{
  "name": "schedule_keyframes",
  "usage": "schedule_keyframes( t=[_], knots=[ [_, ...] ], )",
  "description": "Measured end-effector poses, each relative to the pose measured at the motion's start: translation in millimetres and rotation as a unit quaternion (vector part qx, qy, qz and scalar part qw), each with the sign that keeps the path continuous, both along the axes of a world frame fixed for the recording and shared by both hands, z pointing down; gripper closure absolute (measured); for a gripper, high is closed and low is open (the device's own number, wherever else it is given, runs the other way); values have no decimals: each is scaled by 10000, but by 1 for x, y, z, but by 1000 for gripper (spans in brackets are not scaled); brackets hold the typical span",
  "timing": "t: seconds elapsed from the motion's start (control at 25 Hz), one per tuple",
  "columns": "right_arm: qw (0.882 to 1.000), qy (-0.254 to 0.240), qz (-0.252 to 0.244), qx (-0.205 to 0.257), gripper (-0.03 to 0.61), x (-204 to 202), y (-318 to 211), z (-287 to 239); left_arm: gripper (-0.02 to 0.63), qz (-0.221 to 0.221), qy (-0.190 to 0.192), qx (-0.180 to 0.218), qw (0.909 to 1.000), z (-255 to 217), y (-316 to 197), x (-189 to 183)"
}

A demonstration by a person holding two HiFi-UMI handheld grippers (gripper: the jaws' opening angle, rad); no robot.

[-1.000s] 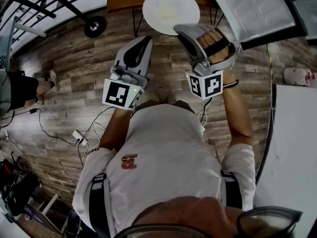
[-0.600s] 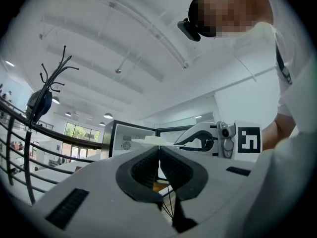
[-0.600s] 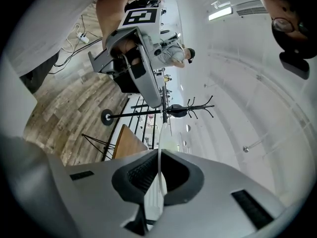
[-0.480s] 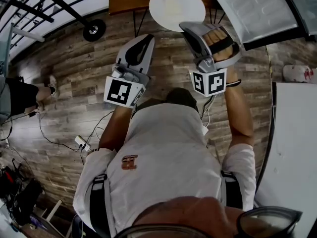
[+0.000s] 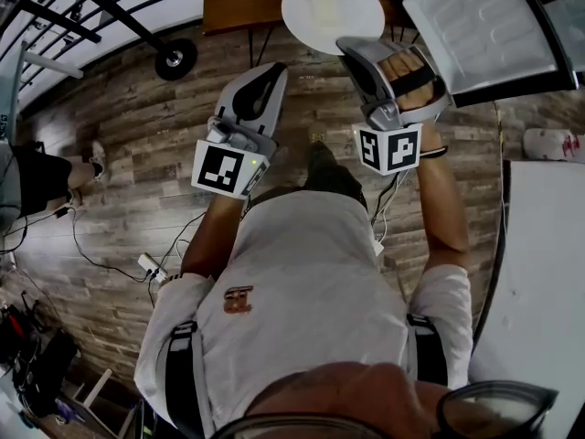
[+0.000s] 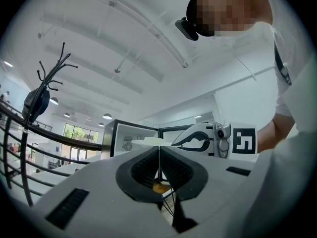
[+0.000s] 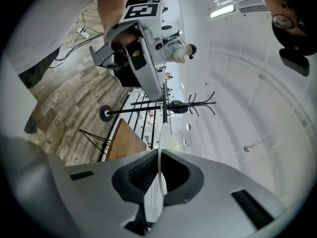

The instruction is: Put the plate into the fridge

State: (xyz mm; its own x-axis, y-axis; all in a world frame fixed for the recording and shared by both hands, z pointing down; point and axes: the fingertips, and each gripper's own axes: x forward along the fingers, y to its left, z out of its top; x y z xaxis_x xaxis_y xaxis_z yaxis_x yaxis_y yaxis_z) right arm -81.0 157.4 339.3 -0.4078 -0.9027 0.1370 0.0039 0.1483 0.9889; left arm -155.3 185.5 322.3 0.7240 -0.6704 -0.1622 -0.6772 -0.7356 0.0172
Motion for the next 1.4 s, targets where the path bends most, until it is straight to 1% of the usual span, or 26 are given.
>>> schedule_keyframes(
  t=[0.24, 0.6, 0.8, 1.08, 1.28, 1.4],
  knots=[
    [10000, 5, -34, 43, 538, 22, -54, -2, 589, -52, -58, 32, 10000, -3, -50, 19],
    [9999, 44, -152, 22, 538, 65, -134, 12, 589, -219, -78, 59, 9997, 9, -126, 59],
    [9996, 67, -256, -23, 538, 85, -201, -2, 589, -341, -42, 5, 9994, -5, -188, 81],
    [9992, 102, -388, -88, 538, 116, -254, 3, 589, -455, -53, -79, 9989, -2, -235, 122],
    [9987, 127, -470, -136, 538, 123, -320, -3, 589, -599, -21, -67, 9982, -10, -297, 130],
    [9983, 130, -547, -168, 538, 129, -343, 1, 589, -729, -36, -37, 9973, -10, -319, 137]
  ],
)
